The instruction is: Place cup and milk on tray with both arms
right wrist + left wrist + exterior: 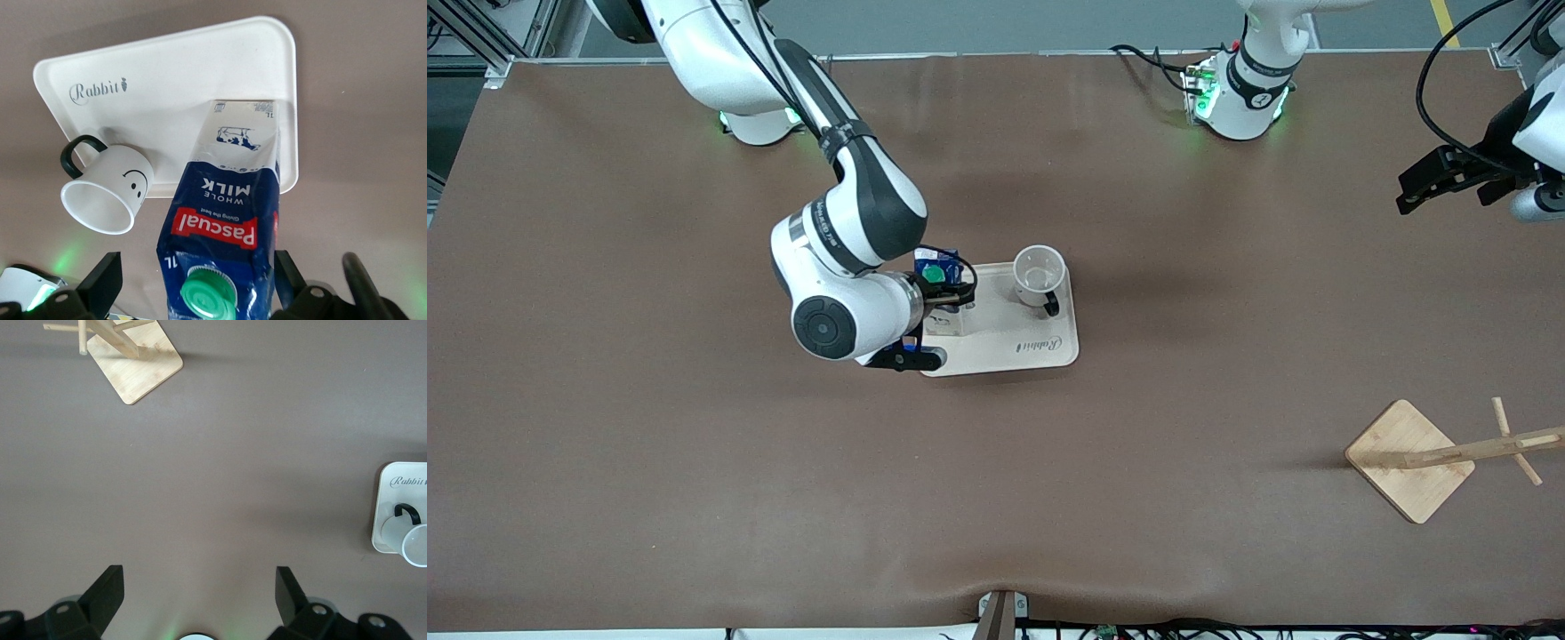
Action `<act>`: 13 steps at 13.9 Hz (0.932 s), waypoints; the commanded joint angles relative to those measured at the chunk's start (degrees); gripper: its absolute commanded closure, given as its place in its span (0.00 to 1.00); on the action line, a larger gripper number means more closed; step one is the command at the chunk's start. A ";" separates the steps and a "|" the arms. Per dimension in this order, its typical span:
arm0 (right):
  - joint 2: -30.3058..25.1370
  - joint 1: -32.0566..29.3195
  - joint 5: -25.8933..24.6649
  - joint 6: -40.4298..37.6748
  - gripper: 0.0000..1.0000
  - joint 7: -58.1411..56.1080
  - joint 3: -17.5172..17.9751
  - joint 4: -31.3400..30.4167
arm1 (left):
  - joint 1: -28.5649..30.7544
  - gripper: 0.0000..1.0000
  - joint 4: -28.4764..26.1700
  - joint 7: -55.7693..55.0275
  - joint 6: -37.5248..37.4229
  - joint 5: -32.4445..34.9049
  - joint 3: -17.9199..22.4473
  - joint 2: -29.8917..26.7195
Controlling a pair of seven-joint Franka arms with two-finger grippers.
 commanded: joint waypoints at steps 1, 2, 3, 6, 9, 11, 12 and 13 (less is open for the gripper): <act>-0.86 -2.40 0.80 -4.60 0.00 0.49 0.15 2.97 | 0.38 0.00 1.03 1.00 0.00 -0.48 -0.10 0.46; -0.86 -3.89 0.80 -6.36 0.00 0.40 0.15 4.72 | 0.38 0.00 1.12 1.00 0.00 -0.40 -0.10 0.46; -0.86 -5.29 0.71 -7.68 0.00 0.40 0.15 6.56 | 0.38 0.00 1.12 1.09 0.00 -0.22 -0.10 0.46; -3.66 -10.12 0.71 -11.56 0.00 0.57 0.14 8.78 | 0.30 0.00 1.03 1.00 -0.35 -0.13 -0.10 0.20; -6.30 -14.34 0.71 -16.81 0.00 0.40 0.15 9.13 | 0.21 0.00 1.03 1.00 -0.61 -0.13 -0.18 -0.06; -7.27 -18.21 1.49 -19.63 0.00 -0.13 0.67 9.75 | 0.12 0.00 1.03 0.92 -0.96 -0.22 -0.18 -0.15; -9.02 -19.53 1.67 -21.13 0.00 -1.43 0.50 9.83 | 0.12 0.00 0.95 0.92 -0.96 -0.22 -0.27 -0.15; -10.17 -21.72 1.59 -21.58 0.00 -4.23 0.32 9.84 | 0.12 0.00 0.95 0.92 -1.05 -0.22 -0.18 -0.15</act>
